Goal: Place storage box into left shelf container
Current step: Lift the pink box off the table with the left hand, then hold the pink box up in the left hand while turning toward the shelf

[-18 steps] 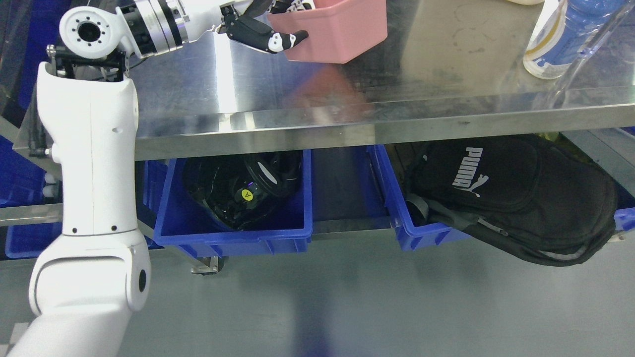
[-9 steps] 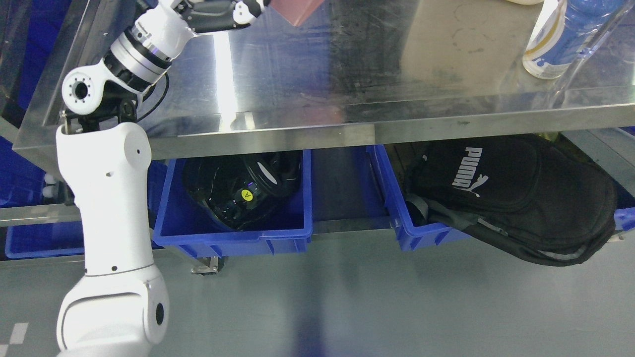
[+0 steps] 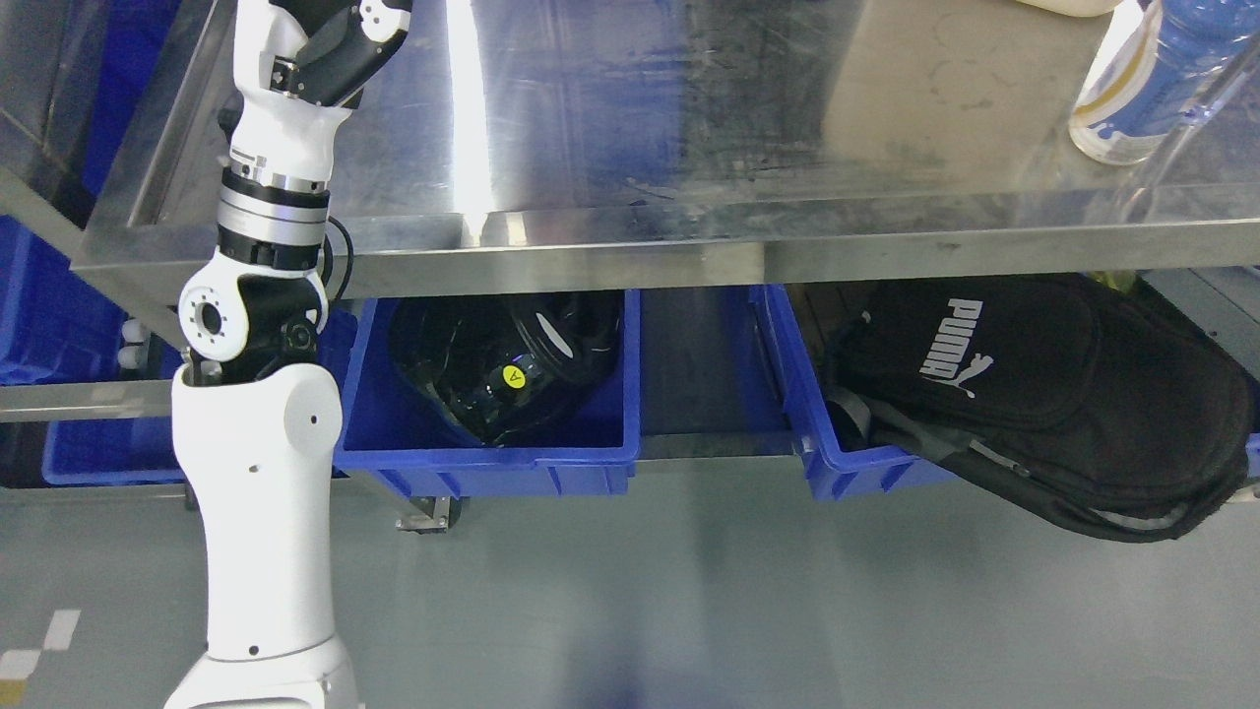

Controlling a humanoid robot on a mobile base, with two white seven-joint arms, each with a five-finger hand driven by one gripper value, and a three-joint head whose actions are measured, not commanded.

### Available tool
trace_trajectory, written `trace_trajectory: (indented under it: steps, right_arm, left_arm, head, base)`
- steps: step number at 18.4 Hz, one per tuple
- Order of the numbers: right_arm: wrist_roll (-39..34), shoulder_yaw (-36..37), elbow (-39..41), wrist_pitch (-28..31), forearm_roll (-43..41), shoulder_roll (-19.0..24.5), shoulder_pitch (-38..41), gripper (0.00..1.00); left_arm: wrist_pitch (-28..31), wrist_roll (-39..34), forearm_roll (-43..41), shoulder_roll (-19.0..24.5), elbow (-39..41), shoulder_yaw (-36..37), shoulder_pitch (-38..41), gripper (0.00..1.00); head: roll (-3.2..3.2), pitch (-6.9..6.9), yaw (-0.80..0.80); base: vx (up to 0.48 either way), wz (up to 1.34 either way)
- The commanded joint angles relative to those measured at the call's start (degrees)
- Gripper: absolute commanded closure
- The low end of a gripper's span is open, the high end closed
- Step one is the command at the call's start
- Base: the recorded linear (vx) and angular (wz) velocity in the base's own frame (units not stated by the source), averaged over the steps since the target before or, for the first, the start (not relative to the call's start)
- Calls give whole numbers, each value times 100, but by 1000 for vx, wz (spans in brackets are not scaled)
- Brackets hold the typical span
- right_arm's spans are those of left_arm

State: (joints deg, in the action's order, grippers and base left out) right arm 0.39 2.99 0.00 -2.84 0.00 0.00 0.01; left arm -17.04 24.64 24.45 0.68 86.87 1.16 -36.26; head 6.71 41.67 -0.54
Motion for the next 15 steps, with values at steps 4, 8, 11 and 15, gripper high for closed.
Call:
trace_trajectory:
  steps: [4,8,11,15]
  right_arm:
    - [-21,0,100,2,-123,-100,-27,0]
    - [-21,0,100,-6,-123,-100,-27,0]
    - [-21,0,100,2,-123,-100,-27,0]
    - [-21,0,100,2,-123,-100,-27,0]
  left_arm:
    - [-730,-310,131,32,946,1123,900,97]
    - [-1003,-39,131,32,946,1132,1401,97]
    - [-1222,313,131,32,946,1185,1762,97]
    - [-1442,305,131,32,937,1185,2079,97]
  head:
    - [0,0,0]
    - [0,0,0]
    - [0,0,0]
    - [0,4,0]
  base:
    - [-54,364]
    - [-82,1085]
    - [-48,1616]
    - [36,1781]
